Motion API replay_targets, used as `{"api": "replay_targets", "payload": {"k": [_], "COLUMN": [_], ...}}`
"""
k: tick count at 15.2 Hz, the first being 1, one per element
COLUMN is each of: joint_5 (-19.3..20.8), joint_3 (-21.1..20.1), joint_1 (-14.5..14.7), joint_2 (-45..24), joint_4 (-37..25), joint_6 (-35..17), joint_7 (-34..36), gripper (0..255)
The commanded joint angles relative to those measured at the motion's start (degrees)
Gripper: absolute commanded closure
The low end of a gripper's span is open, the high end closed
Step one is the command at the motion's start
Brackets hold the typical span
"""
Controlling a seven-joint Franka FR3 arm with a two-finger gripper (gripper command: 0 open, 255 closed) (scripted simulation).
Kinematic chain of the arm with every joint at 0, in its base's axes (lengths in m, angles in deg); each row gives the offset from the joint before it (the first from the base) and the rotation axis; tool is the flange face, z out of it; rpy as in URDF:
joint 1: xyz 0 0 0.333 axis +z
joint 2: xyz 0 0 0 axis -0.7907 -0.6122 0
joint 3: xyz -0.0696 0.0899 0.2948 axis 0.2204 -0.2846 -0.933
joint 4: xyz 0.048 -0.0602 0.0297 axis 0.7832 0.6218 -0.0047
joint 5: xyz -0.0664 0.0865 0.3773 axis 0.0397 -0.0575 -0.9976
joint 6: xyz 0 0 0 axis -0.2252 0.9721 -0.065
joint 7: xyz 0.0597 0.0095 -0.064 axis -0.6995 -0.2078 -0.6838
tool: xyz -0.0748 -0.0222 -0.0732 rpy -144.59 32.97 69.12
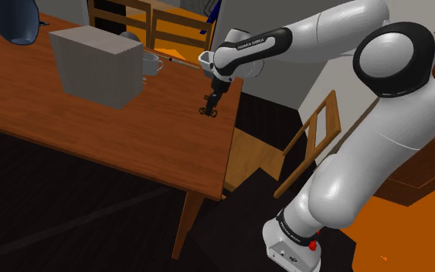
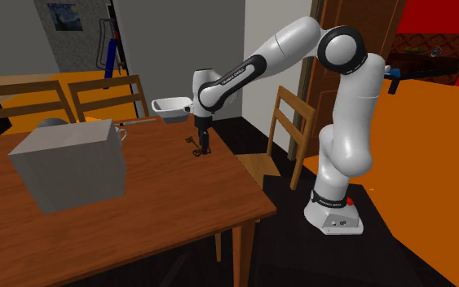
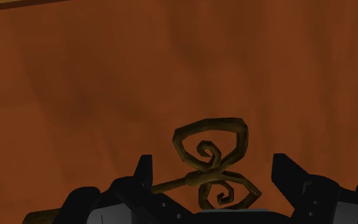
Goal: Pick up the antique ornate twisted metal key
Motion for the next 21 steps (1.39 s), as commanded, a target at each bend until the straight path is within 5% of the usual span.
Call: {"api": "replay_targets", "payload": {"k": [1, 10, 21], "joint_5": [-0.1, -0.1, 1.7], "joint_3": [0.0, 0.0, -0.1], "joint_1": [0.0, 0.0, 0.0], "joint_2": [-0.2, -0.2, 3.6], "joint_4": [0.0, 0.1, -4.6], "joint_6": [-0.2, -0.3, 7.9], "joint_7": [-0.1, -0.1, 1.7], "gripper": [255, 255, 255]}}
